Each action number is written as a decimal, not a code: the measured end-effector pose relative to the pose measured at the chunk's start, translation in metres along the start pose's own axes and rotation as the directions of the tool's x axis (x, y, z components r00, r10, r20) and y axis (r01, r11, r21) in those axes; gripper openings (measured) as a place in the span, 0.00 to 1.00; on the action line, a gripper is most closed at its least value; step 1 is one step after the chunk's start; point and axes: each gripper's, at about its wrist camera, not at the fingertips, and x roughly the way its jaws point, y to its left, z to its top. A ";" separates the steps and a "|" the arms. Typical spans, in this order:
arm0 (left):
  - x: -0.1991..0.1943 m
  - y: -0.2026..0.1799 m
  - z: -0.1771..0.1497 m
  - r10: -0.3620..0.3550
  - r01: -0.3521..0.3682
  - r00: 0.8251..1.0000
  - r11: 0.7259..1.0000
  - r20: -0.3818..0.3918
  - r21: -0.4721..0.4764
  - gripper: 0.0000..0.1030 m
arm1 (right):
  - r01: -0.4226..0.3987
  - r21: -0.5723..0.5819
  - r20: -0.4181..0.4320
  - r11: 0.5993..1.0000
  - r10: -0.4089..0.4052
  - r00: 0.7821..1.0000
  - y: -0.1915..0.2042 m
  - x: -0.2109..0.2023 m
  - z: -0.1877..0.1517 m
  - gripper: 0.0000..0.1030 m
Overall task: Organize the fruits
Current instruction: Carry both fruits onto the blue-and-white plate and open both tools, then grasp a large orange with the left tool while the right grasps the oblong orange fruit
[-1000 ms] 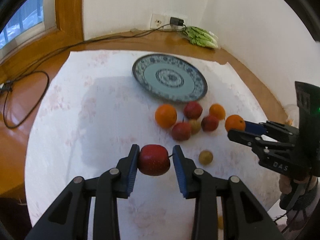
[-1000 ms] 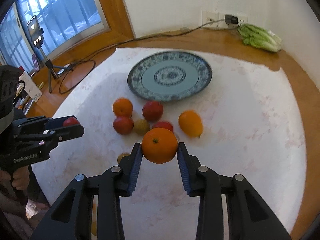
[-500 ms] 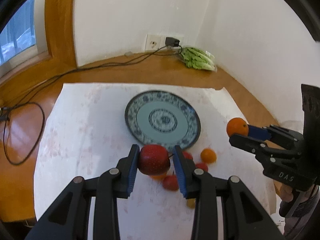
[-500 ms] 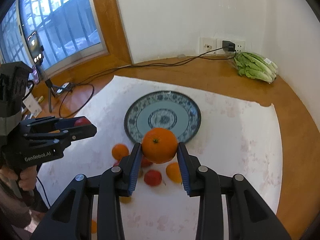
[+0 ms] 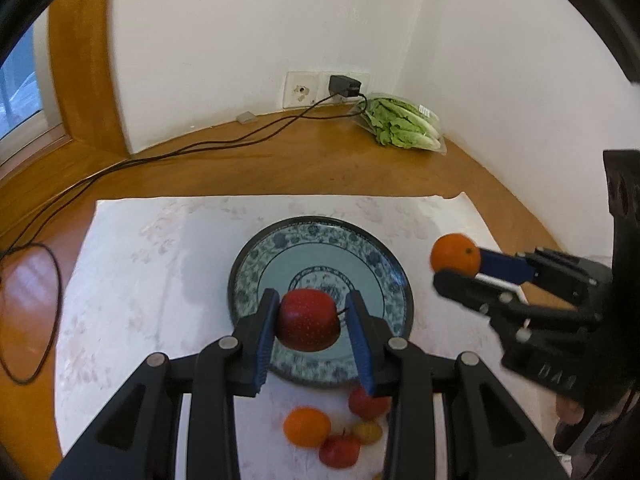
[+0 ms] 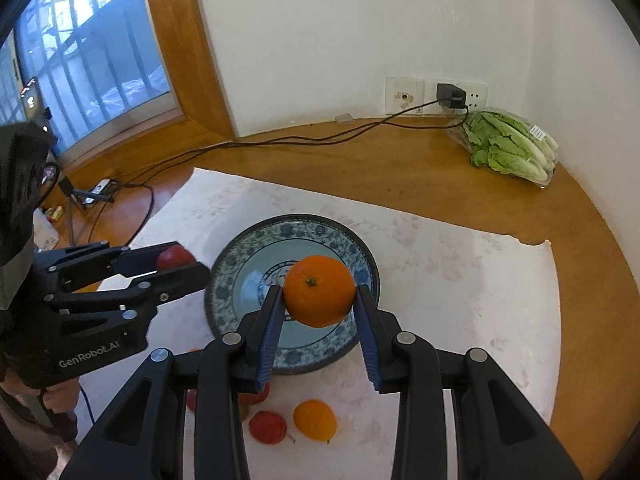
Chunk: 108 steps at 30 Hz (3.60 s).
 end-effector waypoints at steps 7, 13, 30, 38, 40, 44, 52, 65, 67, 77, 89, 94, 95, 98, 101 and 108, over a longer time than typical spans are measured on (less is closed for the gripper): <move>0.041 0.003 0.004 0.000 -0.001 0.999 1.000 -0.034 -0.002 0.35 | 0.014 0.001 -0.045 1.000 -0.014 0.999 -0.003 0.040 -0.009 0.35; 0.067 0.009 0.001 0.012 -0.012 0.998 1.000 -0.057 -0.010 0.35 | 0.019 0.012 -0.071 1.000 -0.018 0.997 -0.009 0.060 -0.010 0.36; 0.088 0.009 -0.003 0.030 -0.030 0.996 1.000 -0.079 -0.006 0.35 | 0.056 -0.023 -0.111 0.998 -0.058 0.992 -0.005 0.085 -0.017 0.36; 0.084 0.006 -0.001 -0.009 0.009 0.996 1.000 -0.085 -0.006 0.41 | 0.062 -0.025 -0.106 0.998 -0.064 0.992 -0.001 0.085 -0.018 0.36; 0.080 0.004 -0.001 -0.008 0.009 0.997 1.000 -0.079 0.005 0.48 | 0.045 -0.022 -0.097 0.999 -0.047 0.994 -0.001 0.081 -0.018 0.37; 0.066 0.000 0.000 0.000 0.002 0.999 0.999 -0.053 0.036 0.54 | 0.035 -0.022 -0.072 0.999 -0.036 0.997 0.000 0.071 -0.018 0.44; 0.039 0.004 -0.002 -0.008 0.008 0.999 1.000 -0.045 0.012 0.58 | 0.000 -0.028 -0.029 1.000 -0.001 1.000 0.004 0.040 -0.019 0.45; 0.004 0.008 -0.025 0.012 -0.011 0.998 1.000 -0.059 0.021 0.59 | -0.028 -0.020 -0.025 0.999 0.028 0.999 0.002 -0.003 -0.037 0.45; -0.001 0.008 -0.030 0.005 -0.004 0.998 1.000 -0.065 0.008 0.59 | -0.039 -0.014 -0.026 0.999 0.039 0.999 0.000 -0.010 -0.041 0.45; -0.008 0.008 -0.052 0.003 -0.005 0.996 1.000 -0.087 -0.030 0.59 | -0.067 0.026 -0.064 0.997 0.068 0.996 0.000 -0.012 -0.063 0.45; 0.007 0.016 -0.074 0.011 -0.021 0.989 0.998 -0.145 -0.063 0.59 | -0.051 0.112 -0.099 0.992 0.063 0.993 -0.009 0.005 -0.083 0.45; 0.010 0.016 -0.081 0.004 -0.015 0.988 0.998 -0.153 -0.068 0.59 | -0.053 0.145 -0.104 0.988 0.069 0.992 -0.014 0.010 -0.089 0.45; 0.011 0.016 -0.082 0.002 -0.013 0.987 0.997 -0.158 -0.071 0.59 | -0.051 0.148 -0.105 0.988 0.067 0.992 -0.015 0.011 -0.089 0.45; 0.014 0.016 -0.084 0.000 -0.013 0.986 0.997 -0.166 -0.075 0.59 | -0.050 0.155 -0.109 0.987 0.067 0.992 -0.016 0.013 -0.092 0.45; 0.017 0.016 -0.086 -0.004 -0.010 0.985 0.997 -0.172 -0.078 0.59 | -0.061 0.159 -0.113 0.985 0.080 0.990 -0.015 0.015 -0.093 0.45; 0.019 0.018 -0.086 0.000 -0.014 0.986 0.996 -0.168 -0.084 0.59 | -0.064 0.160 -0.113 0.985 0.082 0.990 -0.014 0.018 -0.096 0.45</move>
